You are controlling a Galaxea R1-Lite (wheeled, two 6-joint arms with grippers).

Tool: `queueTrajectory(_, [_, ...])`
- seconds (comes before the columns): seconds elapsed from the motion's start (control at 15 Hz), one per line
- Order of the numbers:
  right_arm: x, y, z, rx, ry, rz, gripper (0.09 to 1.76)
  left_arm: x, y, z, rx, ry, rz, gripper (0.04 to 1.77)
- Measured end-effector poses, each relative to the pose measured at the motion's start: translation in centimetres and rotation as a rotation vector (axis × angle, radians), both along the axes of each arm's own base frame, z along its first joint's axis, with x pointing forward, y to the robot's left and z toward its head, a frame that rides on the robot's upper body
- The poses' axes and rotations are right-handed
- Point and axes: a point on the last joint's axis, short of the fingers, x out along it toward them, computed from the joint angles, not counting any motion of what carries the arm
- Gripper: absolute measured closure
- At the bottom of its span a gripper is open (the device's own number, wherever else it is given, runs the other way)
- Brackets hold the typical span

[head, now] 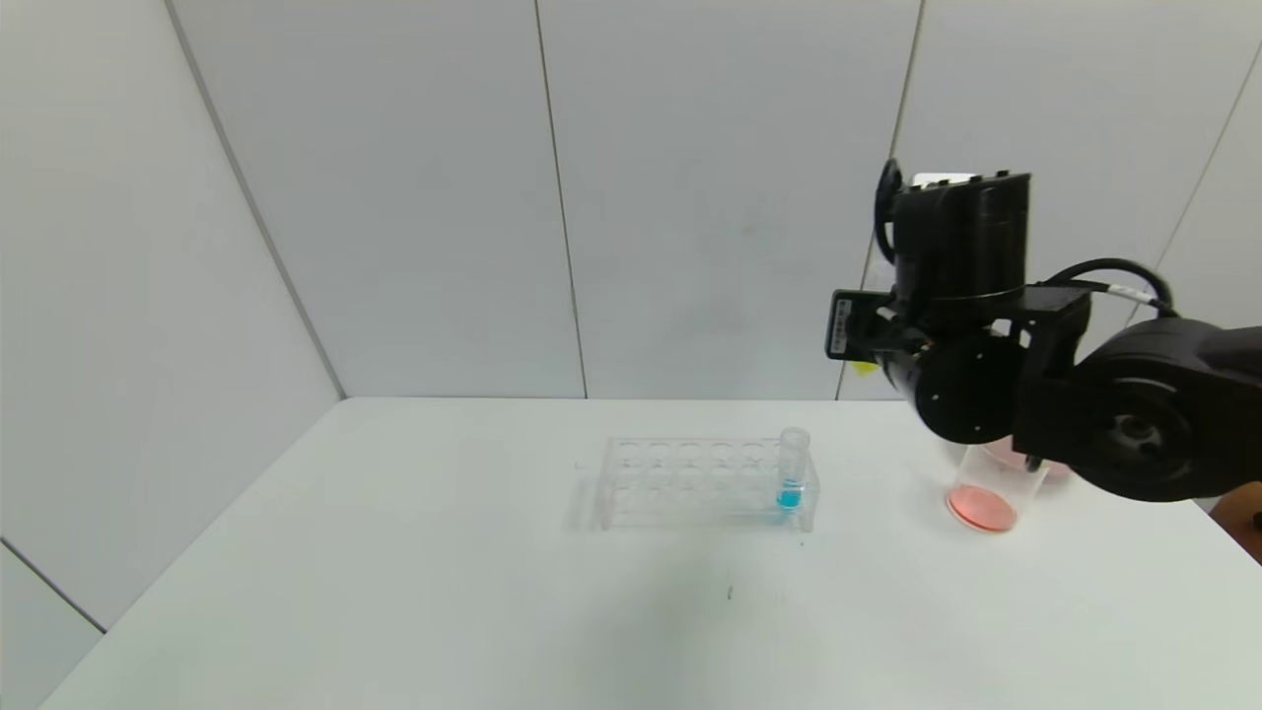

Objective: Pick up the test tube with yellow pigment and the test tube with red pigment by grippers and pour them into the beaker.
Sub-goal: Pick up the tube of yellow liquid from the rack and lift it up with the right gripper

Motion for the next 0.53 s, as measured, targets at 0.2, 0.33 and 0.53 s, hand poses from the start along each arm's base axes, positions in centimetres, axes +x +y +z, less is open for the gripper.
queueTrajectory(0.2, [0.5, -4.9, 1.7, -0.004, -0.014, -0.029, 1.36, 0.0, 0.0, 0.0, 0.000, 0.000, 0.000, 0.05])
queueTrajectory(0.33, [0.9, -8.7, 2.5, -0.009, -0.017, -0.033, 1.36, 0.0, 0.0, 0.0, 0.000, 0.000, 0.000, 0.05])
queueTrajectory(0.53, [1.3, -14.3, 3.2, 0.004, -0.021, -0.054, 1.36, 0.0, 0.0, 0.0, 0.000, 0.000, 0.000, 0.05])
